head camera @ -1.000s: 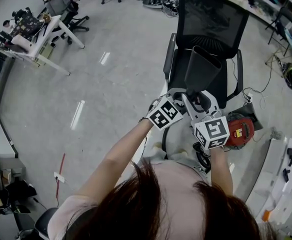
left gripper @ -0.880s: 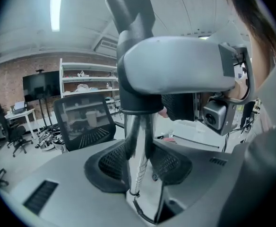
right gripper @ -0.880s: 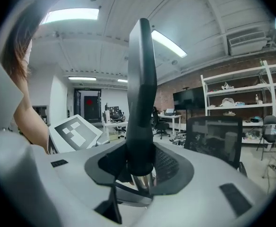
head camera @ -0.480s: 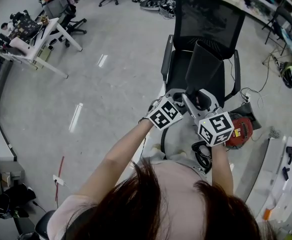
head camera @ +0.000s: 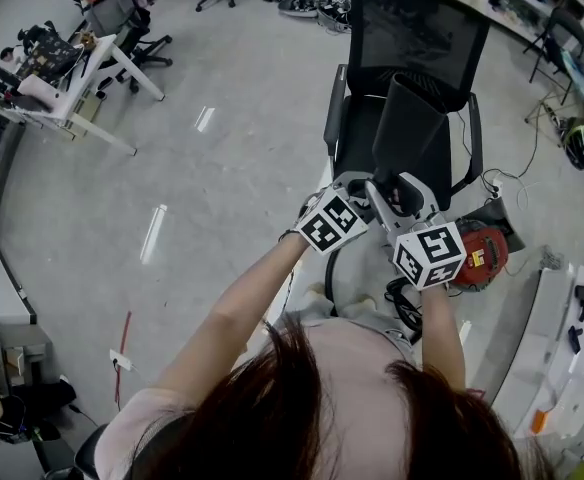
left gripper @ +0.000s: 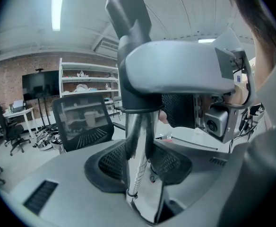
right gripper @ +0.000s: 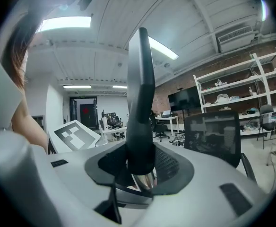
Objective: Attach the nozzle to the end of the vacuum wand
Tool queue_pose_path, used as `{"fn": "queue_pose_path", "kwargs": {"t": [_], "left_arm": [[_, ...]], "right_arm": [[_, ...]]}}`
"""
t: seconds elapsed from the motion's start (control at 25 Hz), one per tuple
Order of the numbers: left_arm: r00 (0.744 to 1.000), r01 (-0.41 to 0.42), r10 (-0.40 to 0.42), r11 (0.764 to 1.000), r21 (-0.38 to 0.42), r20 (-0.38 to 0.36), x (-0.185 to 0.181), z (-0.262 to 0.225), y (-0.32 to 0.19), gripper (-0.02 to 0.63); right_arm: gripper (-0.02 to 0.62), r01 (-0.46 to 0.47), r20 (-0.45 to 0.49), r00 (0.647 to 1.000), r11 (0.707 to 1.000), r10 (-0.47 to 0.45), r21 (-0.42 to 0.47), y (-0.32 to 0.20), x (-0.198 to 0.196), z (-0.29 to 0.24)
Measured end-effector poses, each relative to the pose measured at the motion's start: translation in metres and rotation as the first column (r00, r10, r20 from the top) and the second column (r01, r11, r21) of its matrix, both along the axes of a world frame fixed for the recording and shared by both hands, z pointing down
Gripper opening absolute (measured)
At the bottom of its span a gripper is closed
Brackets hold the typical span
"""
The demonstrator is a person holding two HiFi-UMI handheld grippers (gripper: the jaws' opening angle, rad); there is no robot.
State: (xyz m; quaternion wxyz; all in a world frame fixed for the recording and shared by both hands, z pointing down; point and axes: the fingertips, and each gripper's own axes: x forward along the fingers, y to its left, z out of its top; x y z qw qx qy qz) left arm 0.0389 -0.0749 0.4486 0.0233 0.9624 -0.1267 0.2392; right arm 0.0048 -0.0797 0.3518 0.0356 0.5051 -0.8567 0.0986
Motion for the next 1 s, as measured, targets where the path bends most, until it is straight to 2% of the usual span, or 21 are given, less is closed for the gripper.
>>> {"fn": "queue_pose_path", "kwargs": {"t": [0.2,0.52,0.8,0.92,1.0], "left_arm": [[1.000,-0.013,0.012,1.000,-0.008,-0.019,-0.008,-0.004,0.004,0.153],[0.999,-0.027,0.027,1.000,-0.006,-0.037,-0.039,-0.007,0.001,0.153],[0.998,-0.012,0.011,1.000,-0.003,-0.054,-0.060,-0.006,0.000,0.153],[0.997,0.007,-0.007,1.000,0.000,-0.071,-0.062,-0.005,0.003,0.153],[0.997,0.027,-0.027,1.000,0.006,-0.078,-0.063,-0.007,0.003,0.153]], "right_arm": [[0.178,0.005,0.002,1.000,0.999,-0.005,-0.036,0.004,-0.009,-0.001],[0.176,-0.121,-0.062,0.991,0.991,0.118,-0.049,0.025,-0.031,0.003],[0.175,-0.244,0.000,0.970,0.969,0.244,-0.028,0.057,-0.033,-0.006],[0.172,-0.311,0.078,0.946,0.949,0.315,-0.054,0.069,-0.020,-0.007],[0.170,-0.340,0.096,0.934,0.938,0.345,-0.069,0.076,-0.012,-0.007]]}}
